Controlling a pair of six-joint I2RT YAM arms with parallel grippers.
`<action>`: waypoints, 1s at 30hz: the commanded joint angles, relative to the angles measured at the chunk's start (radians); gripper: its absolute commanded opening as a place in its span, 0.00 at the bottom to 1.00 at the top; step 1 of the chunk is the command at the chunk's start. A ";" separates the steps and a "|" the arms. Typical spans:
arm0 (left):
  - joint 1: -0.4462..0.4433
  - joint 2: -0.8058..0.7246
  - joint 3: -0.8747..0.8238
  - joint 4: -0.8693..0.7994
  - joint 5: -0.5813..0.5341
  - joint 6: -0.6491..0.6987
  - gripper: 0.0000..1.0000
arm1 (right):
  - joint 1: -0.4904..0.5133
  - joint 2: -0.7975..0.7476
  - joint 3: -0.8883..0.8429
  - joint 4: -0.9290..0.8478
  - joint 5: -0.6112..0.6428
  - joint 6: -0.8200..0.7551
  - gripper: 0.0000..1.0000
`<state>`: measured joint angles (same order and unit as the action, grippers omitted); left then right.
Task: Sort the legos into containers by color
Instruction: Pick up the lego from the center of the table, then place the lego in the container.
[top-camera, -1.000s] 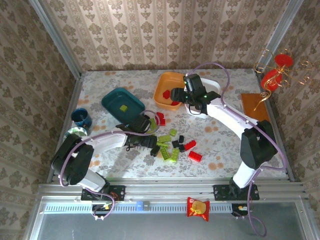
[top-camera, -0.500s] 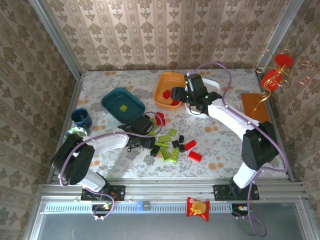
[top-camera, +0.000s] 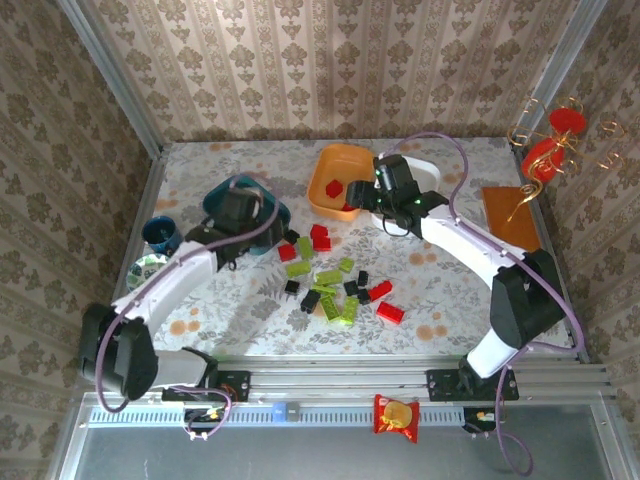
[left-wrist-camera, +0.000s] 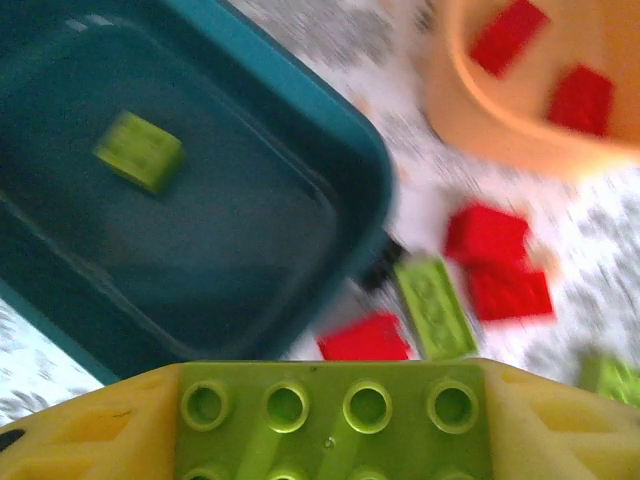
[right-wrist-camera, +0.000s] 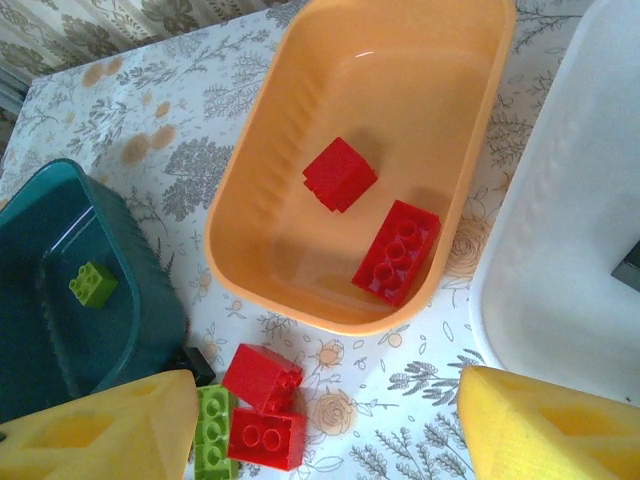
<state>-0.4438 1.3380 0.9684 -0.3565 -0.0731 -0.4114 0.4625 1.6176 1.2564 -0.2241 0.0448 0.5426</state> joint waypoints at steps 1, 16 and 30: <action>0.054 0.137 0.101 0.074 -0.026 0.034 0.59 | -0.004 -0.049 -0.034 0.014 0.013 0.026 0.70; 0.188 0.496 0.348 0.103 -0.014 -0.013 0.81 | 0.026 -0.221 -0.226 -0.030 -0.095 0.043 0.72; 0.074 0.121 0.140 0.195 0.108 -0.070 1.00 | 0.102 -0.137 -0.324 0.008 -0.101 0.075 0.71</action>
<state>-0.3317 1.5299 1.1755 -0.1837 -0.0029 -0.4641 0.5423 1.4292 0.9276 -0.2337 -0.0387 0.6060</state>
